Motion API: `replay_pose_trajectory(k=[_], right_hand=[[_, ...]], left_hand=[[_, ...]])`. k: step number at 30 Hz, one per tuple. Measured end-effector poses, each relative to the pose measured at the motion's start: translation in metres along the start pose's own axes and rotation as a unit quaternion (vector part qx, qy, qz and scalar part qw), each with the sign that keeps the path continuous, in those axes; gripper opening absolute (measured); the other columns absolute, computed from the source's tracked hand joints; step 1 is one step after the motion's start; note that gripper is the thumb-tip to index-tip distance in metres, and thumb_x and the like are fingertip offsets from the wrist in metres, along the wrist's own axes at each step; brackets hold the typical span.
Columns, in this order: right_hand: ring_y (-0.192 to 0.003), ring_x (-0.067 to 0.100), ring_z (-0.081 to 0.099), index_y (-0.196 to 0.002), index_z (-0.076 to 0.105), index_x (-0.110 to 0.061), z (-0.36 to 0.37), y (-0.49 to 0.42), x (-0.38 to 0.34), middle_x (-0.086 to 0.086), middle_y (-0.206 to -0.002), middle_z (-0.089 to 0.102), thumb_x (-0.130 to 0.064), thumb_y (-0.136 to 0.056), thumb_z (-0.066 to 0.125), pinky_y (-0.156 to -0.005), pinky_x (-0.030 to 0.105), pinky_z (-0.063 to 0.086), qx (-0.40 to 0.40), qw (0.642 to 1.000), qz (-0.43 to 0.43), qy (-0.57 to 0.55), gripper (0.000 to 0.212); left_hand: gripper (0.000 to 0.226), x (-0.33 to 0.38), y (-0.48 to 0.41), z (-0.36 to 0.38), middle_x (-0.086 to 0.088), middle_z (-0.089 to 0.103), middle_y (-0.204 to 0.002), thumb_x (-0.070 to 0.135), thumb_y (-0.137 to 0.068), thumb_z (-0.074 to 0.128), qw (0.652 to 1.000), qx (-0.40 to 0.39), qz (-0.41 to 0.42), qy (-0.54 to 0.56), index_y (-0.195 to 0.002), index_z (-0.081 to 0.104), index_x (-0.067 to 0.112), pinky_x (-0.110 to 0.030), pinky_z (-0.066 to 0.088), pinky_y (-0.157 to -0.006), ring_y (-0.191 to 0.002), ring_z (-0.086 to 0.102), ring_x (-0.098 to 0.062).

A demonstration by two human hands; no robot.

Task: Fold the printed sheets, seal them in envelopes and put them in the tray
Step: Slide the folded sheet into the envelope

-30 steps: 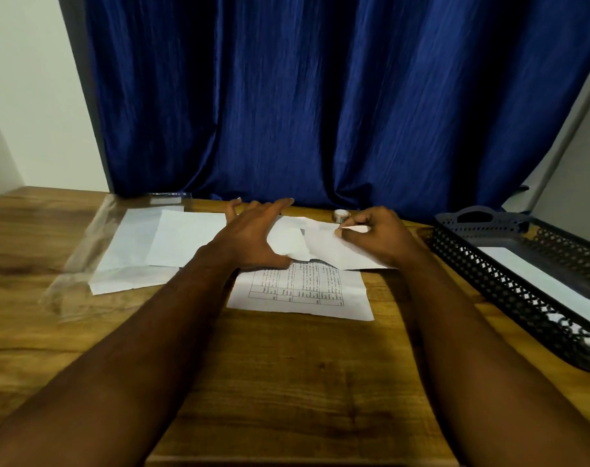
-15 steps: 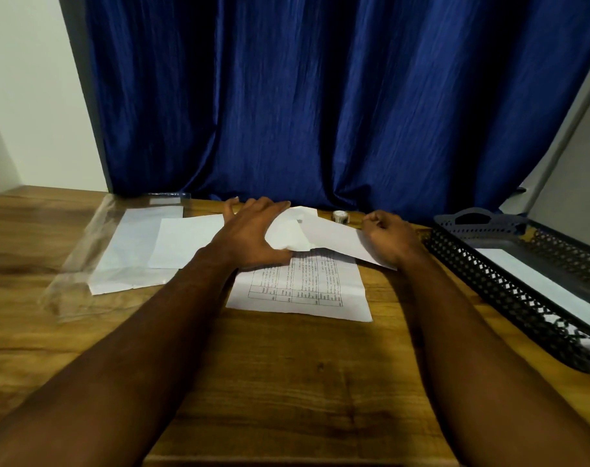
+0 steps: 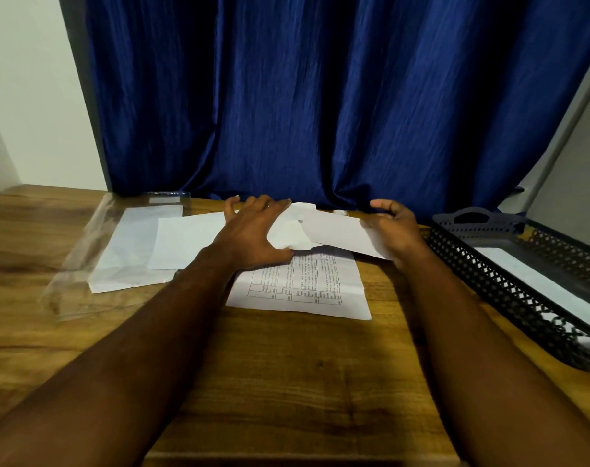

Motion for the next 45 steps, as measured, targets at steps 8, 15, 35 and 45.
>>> replay_pose_trajectory(k=[8,15,35,45], right_hand=[[-0.085,0.023,0.077,-0.12,0.065,-0.009,-0.004,0.008,0.011,0.02,-0.114,0.076,0.002,-0.084,0.084,-0.069,0.033,0.066,-0.094,0.991,0.062,-0.068,0.042],[-0.098,0.031,0.078,-0.118,0.064,-0.016,0.008,0.012,0.012,0.016,-0.114,0.076,-0.005,-0.077,0.092,-0.082,0.044,0.066,-0.073,0.995,0.043,-0.051,0.051],[-0.089,0.018,0.076,-0.114,0.062,-0.018,0.049,0.04,-0.004,0.007,-0.097,0.076,-0.01,-0.09,0.083,-0.065,0.022,0.061,-0.025,0.996,-0.078,0.028,0.033],[-0.087,0.016,0.075,-0.129,0.056,-0.025,0.057,0.045,-0.004,-0.001,-0.097,0.075,-0.008,-0.094,0.078,-0.062,0.024,0.06,-0.052,0.992,-0.084,0.078,0.045]], left_hand=[[0.106,-0.005,0.001,-0.002,0.003,0.034,-0.165,0.078,-0.077,0.07,1.0,-0.004,0.0,0.004,-0.164,0.024,0.037,-0.059,-0.002,-0.126,-0.153,0.028,-0.024],[0.105,0.003,0.001,0.004,0.005,0.04,-0.157,0.079,-0.072,0.07,0.998,0.0,0.061,0.022,-0.16,0.03,0.038,-0.056,-0.001,-0.124,-0.147,0.031,-0.019],[0.108,0.019,-0.002,0.009,0.002,0.041,-0.157,0.083,-0.071,0.059,0.998,0.034,0.033,-0.029,-0.162,0.028,0.033,-0.06,0.0,-0.125,-0.147,0.032,-0.021],[0.108,0.025,-0.002,0.015,0.003,0.038,-0.16,0.083,-0.07,0.059,0.999,0.02,0.026,-0.031,-0.162,0.026,0.036,-0.062,0.004,-0.126,-0.149,0.031,-0.022]])
Point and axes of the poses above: each hand's wrist, its own y-axis away from the middle knuckle, its own z-axis out of the palm, x = y × z, the point moved 3 cm from there along -y, towards the middle knuckle
